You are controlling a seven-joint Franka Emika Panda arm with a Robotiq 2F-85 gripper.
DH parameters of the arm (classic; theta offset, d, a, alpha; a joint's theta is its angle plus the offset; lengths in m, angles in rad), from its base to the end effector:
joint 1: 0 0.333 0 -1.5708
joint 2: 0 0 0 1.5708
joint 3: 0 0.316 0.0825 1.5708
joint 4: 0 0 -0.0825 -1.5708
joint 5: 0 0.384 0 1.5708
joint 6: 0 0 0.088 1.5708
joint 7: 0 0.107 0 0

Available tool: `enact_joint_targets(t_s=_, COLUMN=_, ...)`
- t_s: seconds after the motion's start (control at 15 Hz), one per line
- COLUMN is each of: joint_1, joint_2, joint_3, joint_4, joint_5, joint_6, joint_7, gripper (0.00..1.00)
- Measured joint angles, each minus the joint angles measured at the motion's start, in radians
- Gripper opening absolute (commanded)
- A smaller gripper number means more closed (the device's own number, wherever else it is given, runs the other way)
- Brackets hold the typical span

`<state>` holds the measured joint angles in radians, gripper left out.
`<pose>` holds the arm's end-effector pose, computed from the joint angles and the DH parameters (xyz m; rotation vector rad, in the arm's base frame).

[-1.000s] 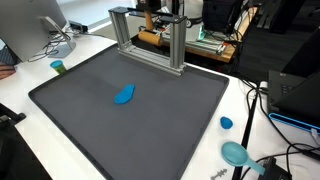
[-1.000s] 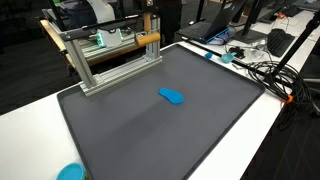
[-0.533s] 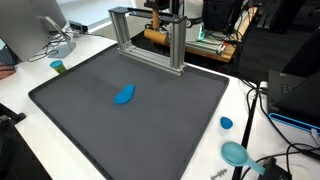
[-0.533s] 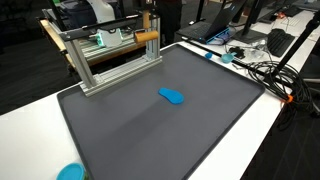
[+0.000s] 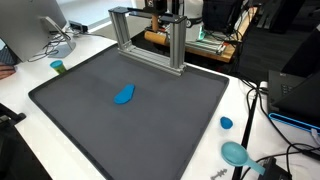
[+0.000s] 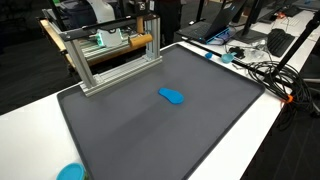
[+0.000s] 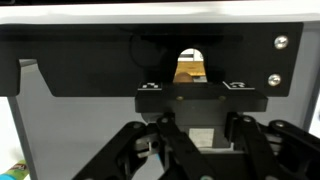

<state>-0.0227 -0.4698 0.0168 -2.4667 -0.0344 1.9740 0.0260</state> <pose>0.3998 -0.0043 0.4596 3.1019 -0.0309 -0.0351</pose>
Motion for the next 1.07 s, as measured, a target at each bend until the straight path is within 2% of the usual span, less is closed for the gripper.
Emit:
enact_joint_targets(t_s=0.27, joint_1=0.001, joint_2=-0.028, joint_3=-0.014, joint_4=-0.031, joint_5=0.001, joint_6=0.0, joint_7=-0.04, gripper=0.22)
enact_joint_targets(t_s=0.8, joint_1=0.015, joint_2=-0.102, joint_3=-0.001, joint_4=-0.105, joint_5=0.003, joint_6=0.0, joint_7=-0.032, gripper=0.22)
enact_joint_targets(t_s=0.87, joint_1=0.015, joint_2=-0.109, joint_3=-0.001, joint_4=-0.111, joint_5=0.003, joint_6=0.0, joint_7=-0.032, gripper=0.72)
enact_joint_targets(t_s=0.93, joint_1=0.015, joint_2=-0.115, joint_3=-0.001, joint_4=-0.116, joint_5=0.002, joint_6=0.001, joint_7=-0.032, gripper=0.73)
enact_joint_targets(t_s=1.07, joint_1=0.016, joint_2=-0.122, joint_3=-0.001, joint_4=-0.122, joint_5=0.004, joint_6=0.001, joint_7=-0.032, gripper=0.85)
